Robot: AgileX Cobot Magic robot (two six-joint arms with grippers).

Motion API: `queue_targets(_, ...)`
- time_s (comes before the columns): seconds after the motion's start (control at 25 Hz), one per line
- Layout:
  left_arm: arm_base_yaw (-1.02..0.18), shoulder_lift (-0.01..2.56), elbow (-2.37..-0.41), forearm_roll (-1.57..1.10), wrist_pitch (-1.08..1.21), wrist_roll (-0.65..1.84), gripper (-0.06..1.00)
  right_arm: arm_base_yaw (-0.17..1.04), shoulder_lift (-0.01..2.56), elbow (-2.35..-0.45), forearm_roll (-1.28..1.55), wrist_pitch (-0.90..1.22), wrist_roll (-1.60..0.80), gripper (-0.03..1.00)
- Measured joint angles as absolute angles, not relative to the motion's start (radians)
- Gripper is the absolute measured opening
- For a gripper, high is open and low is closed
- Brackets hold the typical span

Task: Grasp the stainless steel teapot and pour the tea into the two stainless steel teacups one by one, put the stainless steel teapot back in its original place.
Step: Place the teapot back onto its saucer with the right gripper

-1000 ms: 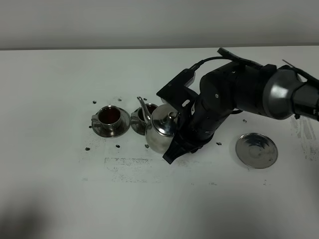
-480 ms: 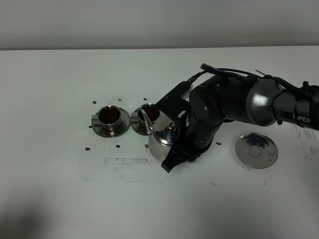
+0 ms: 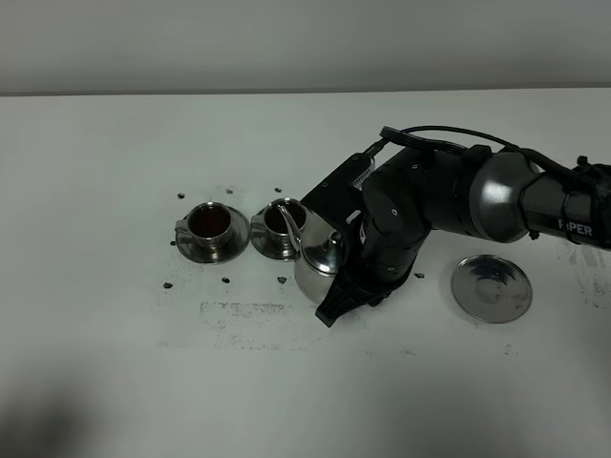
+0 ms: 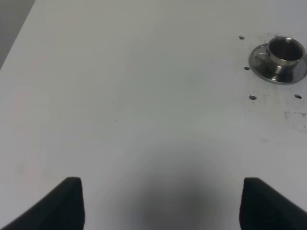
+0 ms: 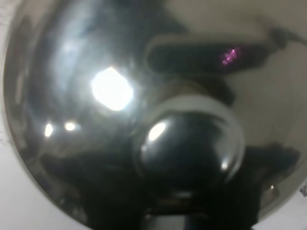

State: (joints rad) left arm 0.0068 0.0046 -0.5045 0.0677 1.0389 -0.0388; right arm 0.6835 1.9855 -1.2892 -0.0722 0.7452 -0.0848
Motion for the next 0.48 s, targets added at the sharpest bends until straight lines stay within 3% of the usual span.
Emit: queue_targets(0.48,0.007,0.005,-0.505,0.068,1.039,-0.039,0.65,0.676,1.836,-1.275,-0.090,0.816,-0.077,0.20)
